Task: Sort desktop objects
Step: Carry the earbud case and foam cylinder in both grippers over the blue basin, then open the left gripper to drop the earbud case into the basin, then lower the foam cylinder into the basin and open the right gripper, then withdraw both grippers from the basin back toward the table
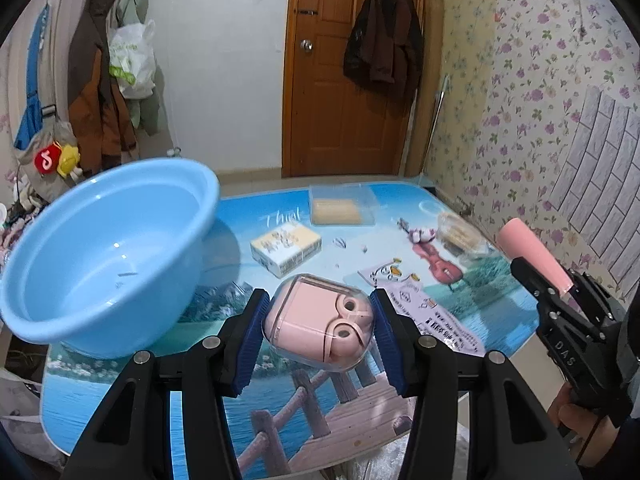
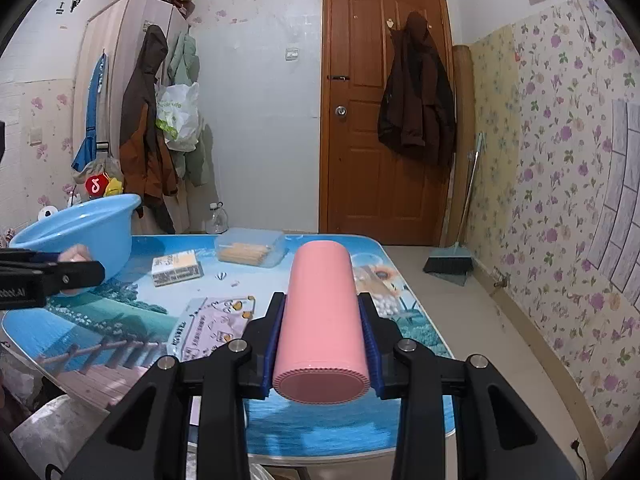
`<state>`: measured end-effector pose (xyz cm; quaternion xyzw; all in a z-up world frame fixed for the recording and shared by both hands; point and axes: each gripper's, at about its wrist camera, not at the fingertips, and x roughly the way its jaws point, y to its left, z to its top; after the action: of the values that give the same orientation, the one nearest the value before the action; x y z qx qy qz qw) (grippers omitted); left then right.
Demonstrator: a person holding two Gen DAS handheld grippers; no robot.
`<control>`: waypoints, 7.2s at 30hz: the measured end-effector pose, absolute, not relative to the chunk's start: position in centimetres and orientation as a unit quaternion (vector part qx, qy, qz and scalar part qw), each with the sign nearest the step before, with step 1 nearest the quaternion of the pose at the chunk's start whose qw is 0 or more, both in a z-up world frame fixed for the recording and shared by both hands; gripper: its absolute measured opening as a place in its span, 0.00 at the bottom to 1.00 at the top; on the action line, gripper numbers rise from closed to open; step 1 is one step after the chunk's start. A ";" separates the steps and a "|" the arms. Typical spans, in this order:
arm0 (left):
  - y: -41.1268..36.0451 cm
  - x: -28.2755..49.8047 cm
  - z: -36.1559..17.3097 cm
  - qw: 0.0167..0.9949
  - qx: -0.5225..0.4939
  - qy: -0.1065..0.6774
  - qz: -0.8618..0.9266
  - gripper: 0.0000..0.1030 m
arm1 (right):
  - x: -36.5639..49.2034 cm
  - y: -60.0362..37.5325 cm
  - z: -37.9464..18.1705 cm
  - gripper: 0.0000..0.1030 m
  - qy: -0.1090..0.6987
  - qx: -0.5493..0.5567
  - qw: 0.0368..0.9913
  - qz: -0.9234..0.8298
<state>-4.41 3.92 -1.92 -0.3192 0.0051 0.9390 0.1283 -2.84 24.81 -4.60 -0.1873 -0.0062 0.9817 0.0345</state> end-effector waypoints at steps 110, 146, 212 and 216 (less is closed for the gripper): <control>-14.8 -9.5 -2.0 -0.035 -0.329 0.025 0.943 0.54 | -16.0 -2.7 -0.1 0.35 -0.071 -0.243 -0.171 0.952; -18.1 -1.5 3.5 -0.088 -0.261 0.002 0.961 1.00 | -15.1 -5.1 0.4 0.34 -0.055 -0.271 -0.178 0.944; -16.6 -0.6 4.0 -0.088 -0.269 -0.009 0.959 1.00 | -10.5 -0.7 2.2 0.81 -0.030 -0.273 -0.115 0.955; -15.4 -0.6 4.0 -0.090 -0.272 -0.011 0.958 1.00 | -9.0 2.1 2.2 0.82 -0.039 -0.266 -0.101 0.958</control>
<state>-0.65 -15.40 3.99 -0.2716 -0.0113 0.9581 -0.0903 -8.95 2.09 2.21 -0.2665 -0.0393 0.9577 -0.1009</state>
